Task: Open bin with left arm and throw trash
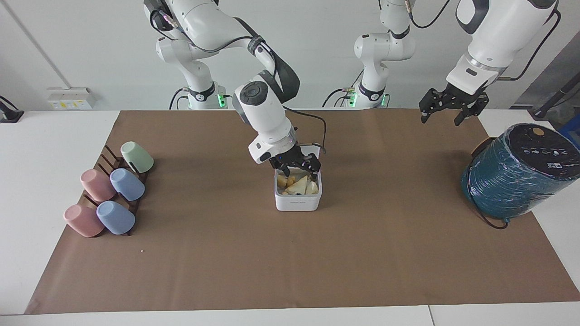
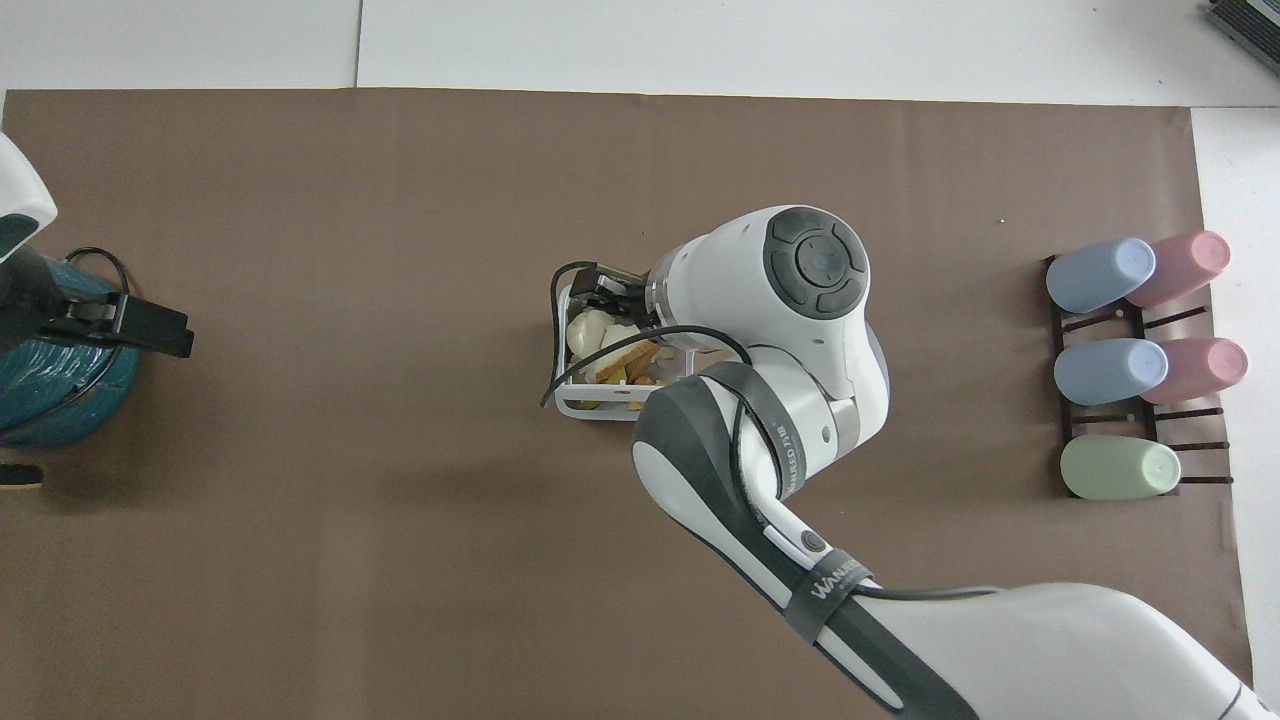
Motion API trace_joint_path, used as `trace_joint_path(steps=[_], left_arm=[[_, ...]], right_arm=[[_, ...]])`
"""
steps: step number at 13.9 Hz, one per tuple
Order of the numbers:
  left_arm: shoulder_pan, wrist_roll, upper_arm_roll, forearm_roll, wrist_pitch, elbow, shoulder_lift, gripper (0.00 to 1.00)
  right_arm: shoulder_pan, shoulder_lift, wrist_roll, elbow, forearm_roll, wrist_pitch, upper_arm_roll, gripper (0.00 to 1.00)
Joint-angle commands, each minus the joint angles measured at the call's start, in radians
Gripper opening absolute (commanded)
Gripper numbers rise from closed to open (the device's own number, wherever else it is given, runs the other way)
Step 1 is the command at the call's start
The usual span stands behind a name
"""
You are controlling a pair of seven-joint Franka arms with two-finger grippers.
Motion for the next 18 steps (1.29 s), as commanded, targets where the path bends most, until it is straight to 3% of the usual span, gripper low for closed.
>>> trace_joint_path(steps=[1,3,4,8,11,16,18], left_arm=[[0.007,-0.018,-0.005,0.016,0.014,-0.029,-0.027,1.00],[0.010,-0.018,-0.003,0.015,0.015,-0.032,-0.029,1.00],[0.008,-0.016,-0.003,0.015,0.017,-0.032,-0.029,1.00],[0.002,-0.016,-0.003,0.016,0.009,-0.032,-0.029,1.00],[0.008,-0.018,-0.003,0.016,0.009,-0.032,-0.029,1.00],[0.007,-0.018,-0.003,0.016,0.012,-0.031,-0.029,1.00],[0.007,-0.018,-0.003,0.016,0.009,-0.032,-0.029,1.00]], right_arm=[[-0.062,-0.061,-0.026,0.018,-0.147,-0.038,0.003,1.00],[-0.114,-0.092,-0.049,0.026,-0.294,-0.069,0.006,1.00],[-0.140,-0.116,-0.076,0.025,-0.310,-0.104,0.006,1.00],[-0.266,-0.218,-0.274,0.026,-0.296,-0.251,0.009,1.00],[-0.292,-0.282,-0.340,0.026,-0.278,-0.357,-0.009,1.00],[-0.200,-0.370,-0.518,0.026,-0.171,-0.533,-0.248,1.00],[-0.235,-0.396,-0.616,0.029,-0.164,-0.598,-0.259,1.00]])
